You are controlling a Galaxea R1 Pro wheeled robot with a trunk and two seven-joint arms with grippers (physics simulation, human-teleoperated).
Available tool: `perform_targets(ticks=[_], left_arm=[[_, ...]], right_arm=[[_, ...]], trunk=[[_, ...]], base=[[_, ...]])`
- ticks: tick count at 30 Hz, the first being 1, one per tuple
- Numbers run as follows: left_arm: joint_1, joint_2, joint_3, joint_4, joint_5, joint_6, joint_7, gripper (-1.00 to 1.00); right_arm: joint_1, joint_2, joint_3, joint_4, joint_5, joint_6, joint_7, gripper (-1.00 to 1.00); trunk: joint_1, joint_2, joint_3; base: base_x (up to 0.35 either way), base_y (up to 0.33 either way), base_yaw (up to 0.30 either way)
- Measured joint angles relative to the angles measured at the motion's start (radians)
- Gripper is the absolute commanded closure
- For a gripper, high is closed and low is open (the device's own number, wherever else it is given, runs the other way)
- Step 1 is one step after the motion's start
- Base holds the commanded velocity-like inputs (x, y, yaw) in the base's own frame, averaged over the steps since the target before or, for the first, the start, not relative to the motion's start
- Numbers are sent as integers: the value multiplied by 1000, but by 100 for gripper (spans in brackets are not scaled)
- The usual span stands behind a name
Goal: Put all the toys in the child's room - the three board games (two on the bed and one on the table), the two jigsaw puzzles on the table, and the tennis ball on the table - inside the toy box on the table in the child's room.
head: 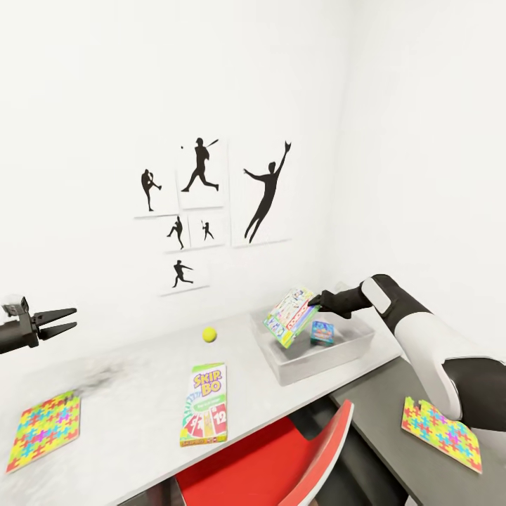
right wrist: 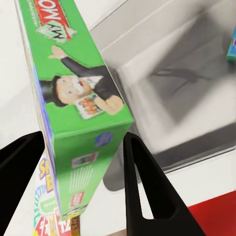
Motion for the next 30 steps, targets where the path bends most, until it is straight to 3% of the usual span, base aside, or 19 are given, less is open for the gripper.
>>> perform_targets(ticks=[30], left_arm=[[0,1,0,0,0,0,0,-100]], right_arm=[[0,-12,-20,75,-10,-37,1,100]], trunk=[[115,-210,-94]], base=[[0,0,0]])
